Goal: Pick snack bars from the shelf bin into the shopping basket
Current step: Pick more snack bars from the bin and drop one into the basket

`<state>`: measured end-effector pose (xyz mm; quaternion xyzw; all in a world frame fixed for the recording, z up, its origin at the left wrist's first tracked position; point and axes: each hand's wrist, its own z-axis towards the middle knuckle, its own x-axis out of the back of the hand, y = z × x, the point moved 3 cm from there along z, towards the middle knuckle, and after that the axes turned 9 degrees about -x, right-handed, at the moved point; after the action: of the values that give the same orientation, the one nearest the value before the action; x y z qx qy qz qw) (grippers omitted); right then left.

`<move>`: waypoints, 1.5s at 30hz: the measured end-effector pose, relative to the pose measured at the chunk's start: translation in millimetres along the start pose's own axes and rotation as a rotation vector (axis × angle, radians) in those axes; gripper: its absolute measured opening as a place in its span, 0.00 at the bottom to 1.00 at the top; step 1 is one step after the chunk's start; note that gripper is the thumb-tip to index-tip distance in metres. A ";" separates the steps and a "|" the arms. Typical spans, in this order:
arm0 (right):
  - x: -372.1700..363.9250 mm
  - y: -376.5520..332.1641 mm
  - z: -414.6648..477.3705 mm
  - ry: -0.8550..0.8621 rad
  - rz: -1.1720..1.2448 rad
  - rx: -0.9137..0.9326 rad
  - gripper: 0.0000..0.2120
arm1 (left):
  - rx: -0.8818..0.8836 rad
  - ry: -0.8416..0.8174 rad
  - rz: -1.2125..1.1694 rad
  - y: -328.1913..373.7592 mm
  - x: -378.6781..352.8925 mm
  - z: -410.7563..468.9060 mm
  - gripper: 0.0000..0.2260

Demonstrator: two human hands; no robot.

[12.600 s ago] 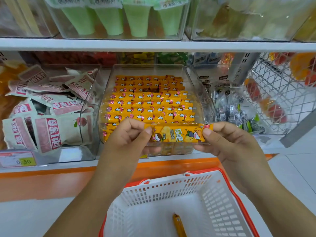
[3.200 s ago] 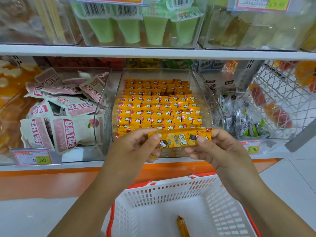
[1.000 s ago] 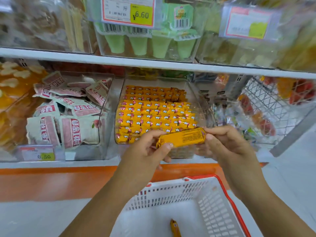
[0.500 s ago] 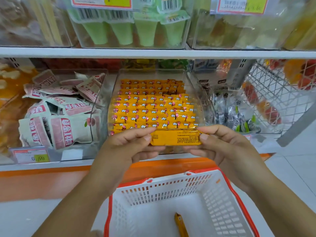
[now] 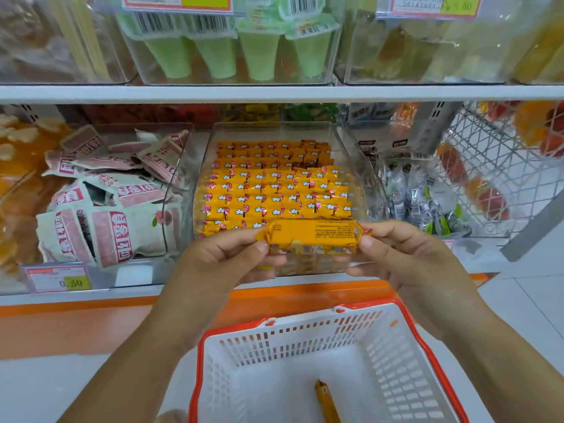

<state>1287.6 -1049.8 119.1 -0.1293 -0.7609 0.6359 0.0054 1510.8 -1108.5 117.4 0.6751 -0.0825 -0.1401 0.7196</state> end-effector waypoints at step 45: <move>-9.4 11.6 10.5 -0.096 0.122 -0.050 0.15 | -0.032 0.157 0.027 -6.8 0.7 10.0 0.06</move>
<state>1297.0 -1060.0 107.3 -0.1447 -0.7667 0.6212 -0.0732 1507.8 -1118.6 111.3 0.6711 -0.0328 -0.0784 0.7365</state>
